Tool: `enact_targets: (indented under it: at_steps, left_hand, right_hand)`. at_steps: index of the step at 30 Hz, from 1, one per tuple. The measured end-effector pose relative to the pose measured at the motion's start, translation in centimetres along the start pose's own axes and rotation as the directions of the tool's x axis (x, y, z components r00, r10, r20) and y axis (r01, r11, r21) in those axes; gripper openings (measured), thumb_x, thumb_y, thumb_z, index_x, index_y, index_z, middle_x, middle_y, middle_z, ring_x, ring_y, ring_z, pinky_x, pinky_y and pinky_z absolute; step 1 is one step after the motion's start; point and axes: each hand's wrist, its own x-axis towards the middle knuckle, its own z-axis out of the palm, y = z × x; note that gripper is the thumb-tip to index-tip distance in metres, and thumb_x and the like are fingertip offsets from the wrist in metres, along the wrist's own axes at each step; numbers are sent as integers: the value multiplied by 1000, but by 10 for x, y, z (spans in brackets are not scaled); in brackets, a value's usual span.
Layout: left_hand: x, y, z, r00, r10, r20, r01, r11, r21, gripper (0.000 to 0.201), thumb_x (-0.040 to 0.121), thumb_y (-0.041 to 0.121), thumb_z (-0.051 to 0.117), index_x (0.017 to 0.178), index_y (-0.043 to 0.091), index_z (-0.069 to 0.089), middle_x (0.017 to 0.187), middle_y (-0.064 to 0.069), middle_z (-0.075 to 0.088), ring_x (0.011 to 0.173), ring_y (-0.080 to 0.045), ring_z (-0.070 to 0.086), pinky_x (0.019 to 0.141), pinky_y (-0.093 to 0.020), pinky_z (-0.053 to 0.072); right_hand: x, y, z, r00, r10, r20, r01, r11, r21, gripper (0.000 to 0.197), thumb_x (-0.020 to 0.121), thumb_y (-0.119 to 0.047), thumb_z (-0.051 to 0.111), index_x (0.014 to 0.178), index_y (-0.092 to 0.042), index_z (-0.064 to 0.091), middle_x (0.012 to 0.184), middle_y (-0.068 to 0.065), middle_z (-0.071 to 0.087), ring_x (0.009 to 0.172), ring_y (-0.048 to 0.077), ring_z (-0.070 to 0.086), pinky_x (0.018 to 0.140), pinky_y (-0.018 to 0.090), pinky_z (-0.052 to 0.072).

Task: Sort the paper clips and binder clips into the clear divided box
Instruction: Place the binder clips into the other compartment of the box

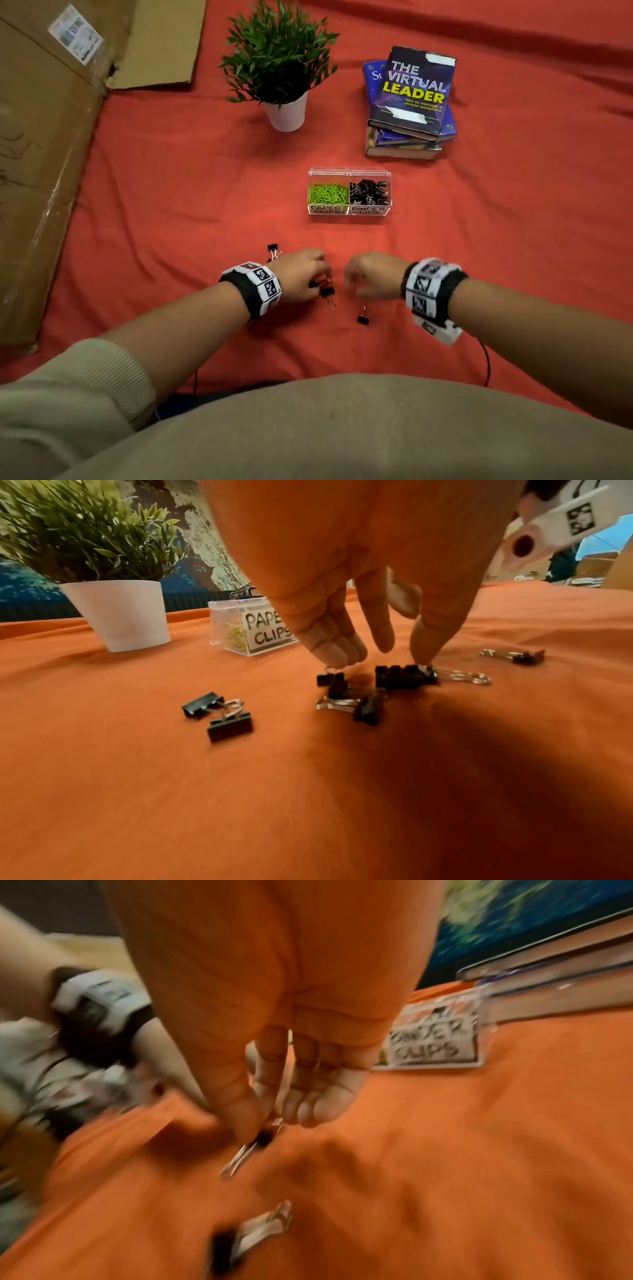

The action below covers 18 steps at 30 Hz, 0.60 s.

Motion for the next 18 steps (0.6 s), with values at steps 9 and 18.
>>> enact_targets:
  at_steps: [9,18]
  left_hand:
    - [-10,2,19,996,-79,-42,80,997,8,32,84,32,63,108,11,56,115,-8,54,113,-26,51,95,-38,44]
    - [-25,-10,9,897,-320,-306,266,942,-205,34,79,22,61,111,14,55,110,-5,54,108,-25,54,92,-38,46]
  right_hand:
    - [-22,-6,51,996,-25,80,35,991,-132,26,81,-9,53,105,-11,62,111,8,57,109,27,51,88,38,45]
    - [18,-28,47,966,96,-241,-71,991,111,28,79,-24,58,105,-15,61,105,9,58,103,28,56,90,37,47]
